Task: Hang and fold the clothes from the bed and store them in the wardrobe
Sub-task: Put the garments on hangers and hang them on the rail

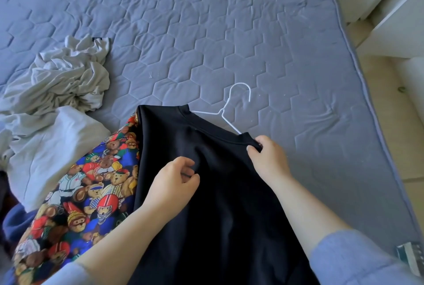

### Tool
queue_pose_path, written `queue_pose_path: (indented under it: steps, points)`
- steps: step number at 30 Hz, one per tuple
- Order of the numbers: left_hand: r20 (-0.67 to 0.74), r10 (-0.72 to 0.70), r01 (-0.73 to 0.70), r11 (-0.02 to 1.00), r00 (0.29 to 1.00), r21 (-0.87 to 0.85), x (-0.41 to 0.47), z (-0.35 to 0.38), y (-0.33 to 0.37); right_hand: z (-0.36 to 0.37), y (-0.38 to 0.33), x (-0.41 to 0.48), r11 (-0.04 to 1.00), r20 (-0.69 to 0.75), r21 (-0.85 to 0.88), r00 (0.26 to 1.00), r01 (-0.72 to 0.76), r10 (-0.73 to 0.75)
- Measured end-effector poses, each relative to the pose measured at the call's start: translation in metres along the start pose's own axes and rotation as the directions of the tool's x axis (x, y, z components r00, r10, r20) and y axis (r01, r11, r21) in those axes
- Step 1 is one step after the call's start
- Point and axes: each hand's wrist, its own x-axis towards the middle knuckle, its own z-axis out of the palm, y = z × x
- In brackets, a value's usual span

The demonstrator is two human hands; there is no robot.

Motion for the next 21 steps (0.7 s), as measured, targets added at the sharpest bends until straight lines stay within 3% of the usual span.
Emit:
queue_pose_path:
  steps: [9,21]
  points:
    - [-0.043,0.03,-0.03,1.0,0.999,0.003,-0.048,-0.046,0.04,-0.048,-0.043,-0.075,0.974,-0.029,0.186,0.992,0.126,-0.123]
    - [-0.128,0.075,-0.079,0.997,0.989,-0.024,-0.178,-0.137,0.11,-0.136,-0.127,-0.219,0.957,-0.049,0.152,0.969,0.247,-0.243]
